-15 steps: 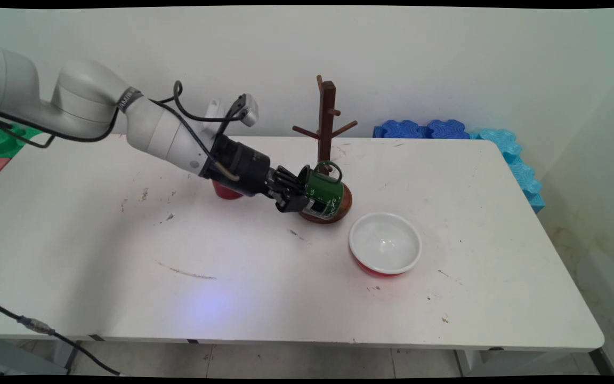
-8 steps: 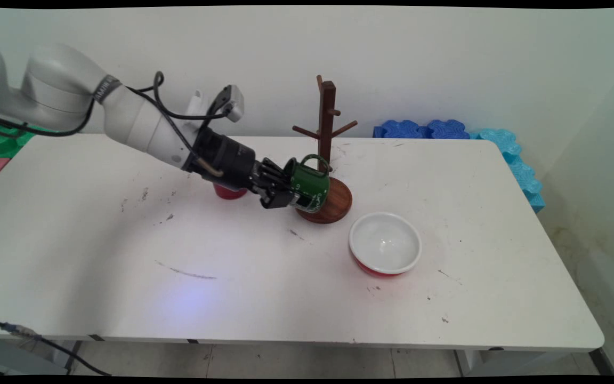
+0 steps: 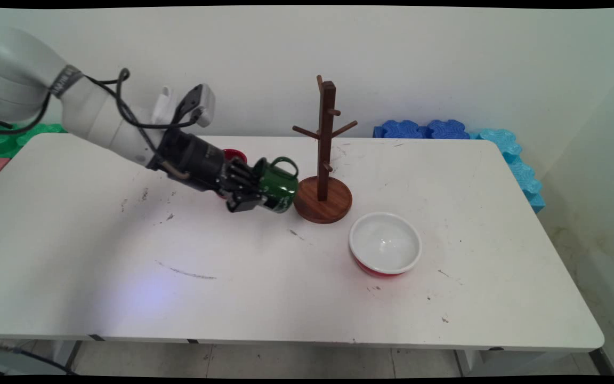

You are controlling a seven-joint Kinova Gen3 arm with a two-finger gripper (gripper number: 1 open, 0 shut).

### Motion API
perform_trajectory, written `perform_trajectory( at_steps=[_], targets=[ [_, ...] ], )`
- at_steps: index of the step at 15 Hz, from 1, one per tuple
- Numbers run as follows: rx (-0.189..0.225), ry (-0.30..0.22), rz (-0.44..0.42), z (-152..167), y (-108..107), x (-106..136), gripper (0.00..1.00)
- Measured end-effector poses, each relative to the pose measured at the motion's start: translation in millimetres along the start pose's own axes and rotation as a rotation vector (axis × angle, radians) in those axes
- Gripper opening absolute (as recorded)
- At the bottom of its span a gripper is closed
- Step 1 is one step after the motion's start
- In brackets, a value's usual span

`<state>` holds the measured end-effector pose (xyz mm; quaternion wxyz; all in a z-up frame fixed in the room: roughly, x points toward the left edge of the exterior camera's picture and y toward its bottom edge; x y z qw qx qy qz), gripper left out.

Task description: Place the picked object on the table

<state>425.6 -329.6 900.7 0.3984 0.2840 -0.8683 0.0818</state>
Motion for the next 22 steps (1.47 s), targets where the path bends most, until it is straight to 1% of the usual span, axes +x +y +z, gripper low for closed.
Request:
perform_trajectory(
  at_steps=[5,8,12,20,22],
  targets=[
    [0.040,-0.085,0.055,-18,0,-15,0.00],
    [0.059,-0.131,0.083,-24,-1,-23,0.00],
    [0.084,-0.204,0.133,-31,-1,-35,0.00],
    [0.112,-0.319,0.202,-34,-7,-52,0.00],
    [0.116,-0.339,0.210,-32,-9,-55,0.00]
  ],
)
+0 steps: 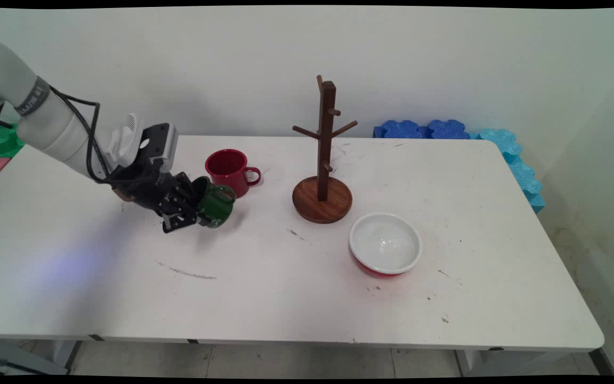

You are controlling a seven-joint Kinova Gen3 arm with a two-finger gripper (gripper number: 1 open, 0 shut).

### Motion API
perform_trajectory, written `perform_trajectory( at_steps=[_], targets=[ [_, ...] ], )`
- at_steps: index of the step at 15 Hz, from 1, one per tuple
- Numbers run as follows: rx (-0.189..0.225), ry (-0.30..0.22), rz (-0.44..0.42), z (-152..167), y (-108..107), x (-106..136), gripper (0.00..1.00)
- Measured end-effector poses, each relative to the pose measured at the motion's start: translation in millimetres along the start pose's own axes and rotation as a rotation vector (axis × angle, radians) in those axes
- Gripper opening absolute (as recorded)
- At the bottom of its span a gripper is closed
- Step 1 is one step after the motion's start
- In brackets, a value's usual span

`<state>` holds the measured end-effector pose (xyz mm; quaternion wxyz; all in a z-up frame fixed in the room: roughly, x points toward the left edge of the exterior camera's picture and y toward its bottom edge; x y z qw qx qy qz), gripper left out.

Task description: Place the picked object on the table

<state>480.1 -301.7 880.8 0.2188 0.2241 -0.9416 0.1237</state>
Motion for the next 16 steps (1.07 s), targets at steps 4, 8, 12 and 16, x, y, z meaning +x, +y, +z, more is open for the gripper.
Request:
perform_trajectory(
  at_steps=[4,8,12,16],
  targets=[
    [0.002,-0.036,0.015,7,-1,-5,0.00],
    [0.002,-0.074,0.032,18,-1,-9,0.00],
    [0.001,-0.100,0.045,27,-1,-12,0.00],
    [0.001,-0.112,0.057,33,-1,-12,1.00]
  ],
)
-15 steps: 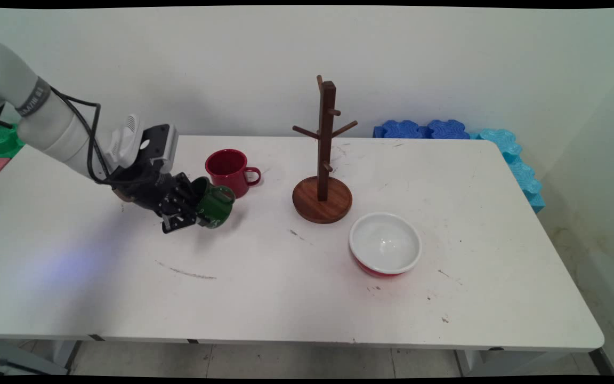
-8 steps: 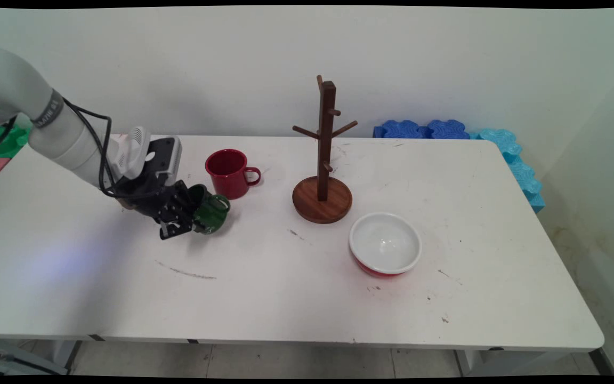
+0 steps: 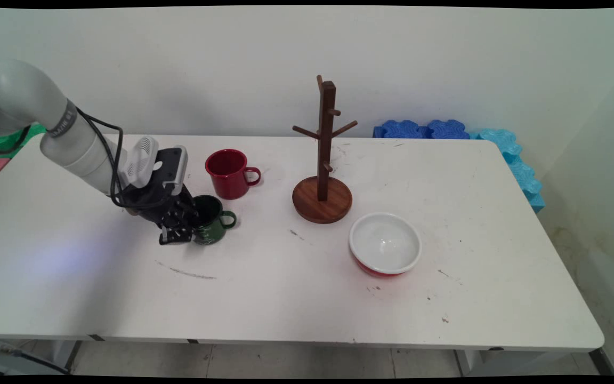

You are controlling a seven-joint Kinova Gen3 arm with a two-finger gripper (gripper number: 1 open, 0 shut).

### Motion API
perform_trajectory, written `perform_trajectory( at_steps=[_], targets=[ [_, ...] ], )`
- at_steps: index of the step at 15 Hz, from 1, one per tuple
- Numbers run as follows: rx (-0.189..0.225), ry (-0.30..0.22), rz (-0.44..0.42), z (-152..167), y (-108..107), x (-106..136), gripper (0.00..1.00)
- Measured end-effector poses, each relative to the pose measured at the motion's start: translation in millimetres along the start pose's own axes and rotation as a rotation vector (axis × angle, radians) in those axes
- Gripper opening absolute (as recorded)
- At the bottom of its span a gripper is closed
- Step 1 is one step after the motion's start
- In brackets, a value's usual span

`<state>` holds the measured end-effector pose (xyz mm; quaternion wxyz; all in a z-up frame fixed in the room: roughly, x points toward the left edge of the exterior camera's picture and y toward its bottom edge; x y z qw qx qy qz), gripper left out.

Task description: Place the picked object on the table

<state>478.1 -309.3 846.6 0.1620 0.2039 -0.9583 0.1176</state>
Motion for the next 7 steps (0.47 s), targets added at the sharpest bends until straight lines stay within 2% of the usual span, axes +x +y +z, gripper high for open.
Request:
perform_trajectory(
  at_steps=[7],
  targets=[
    [0.002,-0.003,0.023,5.5,-0.7,1.1,1.00]
  ],
)
